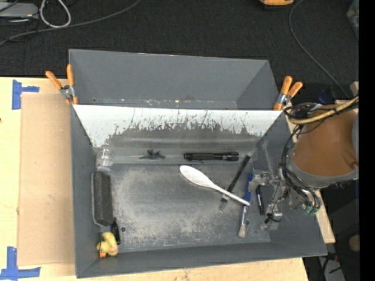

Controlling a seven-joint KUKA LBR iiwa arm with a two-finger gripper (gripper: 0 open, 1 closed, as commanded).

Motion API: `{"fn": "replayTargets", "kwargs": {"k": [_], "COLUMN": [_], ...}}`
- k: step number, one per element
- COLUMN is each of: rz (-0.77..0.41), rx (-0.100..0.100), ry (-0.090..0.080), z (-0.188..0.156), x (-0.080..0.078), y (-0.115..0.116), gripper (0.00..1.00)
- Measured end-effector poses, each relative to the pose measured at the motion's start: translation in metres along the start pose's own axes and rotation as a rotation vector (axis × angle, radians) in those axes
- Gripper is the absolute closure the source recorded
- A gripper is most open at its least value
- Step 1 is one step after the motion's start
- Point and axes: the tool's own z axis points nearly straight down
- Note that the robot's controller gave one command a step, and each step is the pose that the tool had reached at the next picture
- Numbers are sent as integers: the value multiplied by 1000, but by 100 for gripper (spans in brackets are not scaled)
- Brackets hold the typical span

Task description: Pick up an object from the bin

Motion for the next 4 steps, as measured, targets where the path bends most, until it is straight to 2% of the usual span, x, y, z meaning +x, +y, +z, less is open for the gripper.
{"fn": "replayTargets", "kwargs": {"k": [1, 2, 3, 4], "rz": [-5, -261, -357, -612], "rx": [2, 2, 1, -2], "ry": [-7, -8, -5, -1], "z": [-3, 54, 58, 41], "x": [-2, -4, -3, 12], "y": [0, 2, 4, 18], "gripper": [0, 0, 0, 0]}}
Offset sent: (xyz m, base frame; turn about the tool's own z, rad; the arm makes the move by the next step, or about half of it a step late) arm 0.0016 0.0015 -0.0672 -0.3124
